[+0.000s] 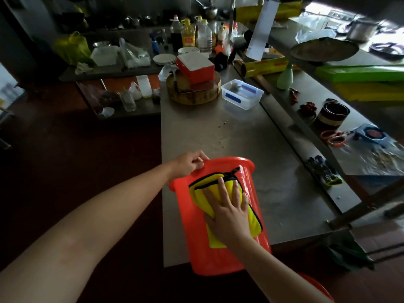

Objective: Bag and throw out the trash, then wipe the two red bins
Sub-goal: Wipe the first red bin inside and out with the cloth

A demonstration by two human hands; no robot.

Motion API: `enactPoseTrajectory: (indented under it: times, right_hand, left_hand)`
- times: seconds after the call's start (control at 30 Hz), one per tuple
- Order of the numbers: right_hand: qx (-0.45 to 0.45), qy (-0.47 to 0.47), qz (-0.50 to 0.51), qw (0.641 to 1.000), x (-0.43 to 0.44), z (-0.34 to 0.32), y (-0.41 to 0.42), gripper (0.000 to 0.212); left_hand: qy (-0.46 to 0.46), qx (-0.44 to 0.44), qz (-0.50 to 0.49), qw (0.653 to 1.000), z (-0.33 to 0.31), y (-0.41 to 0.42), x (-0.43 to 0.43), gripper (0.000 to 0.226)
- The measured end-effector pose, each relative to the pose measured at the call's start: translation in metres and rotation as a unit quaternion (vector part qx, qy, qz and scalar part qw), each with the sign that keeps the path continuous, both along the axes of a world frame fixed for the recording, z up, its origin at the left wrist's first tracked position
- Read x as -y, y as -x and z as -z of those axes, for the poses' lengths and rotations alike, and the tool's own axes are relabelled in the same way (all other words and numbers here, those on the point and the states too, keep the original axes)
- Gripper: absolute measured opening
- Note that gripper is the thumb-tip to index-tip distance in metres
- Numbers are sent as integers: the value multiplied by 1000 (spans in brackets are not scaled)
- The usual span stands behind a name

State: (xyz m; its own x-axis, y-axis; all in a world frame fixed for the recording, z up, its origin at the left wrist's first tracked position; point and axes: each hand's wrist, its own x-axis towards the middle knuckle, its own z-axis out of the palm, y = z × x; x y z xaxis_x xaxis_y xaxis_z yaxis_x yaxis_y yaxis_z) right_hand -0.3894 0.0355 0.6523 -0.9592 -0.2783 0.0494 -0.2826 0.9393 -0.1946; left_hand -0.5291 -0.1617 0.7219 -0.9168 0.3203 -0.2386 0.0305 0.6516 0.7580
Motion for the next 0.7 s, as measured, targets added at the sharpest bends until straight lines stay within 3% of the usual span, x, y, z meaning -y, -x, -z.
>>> enactPoseTrajectory:
  times: [0.1,0.37,0.7]
  right_hand:
    - [6,-19,-21,1000,16,-6,15,75]
    - [-4,-29,-46,999,37,-8,36,77]
    - [82,171,99,977,-18,5,57,68]
  left_hand:
    - [46,27,38,998,-8,-3,8,18]
    - [189,-15,79,979,-25,-6,30,20]
    - [173,-33,26,984,-6,-31,62,15]
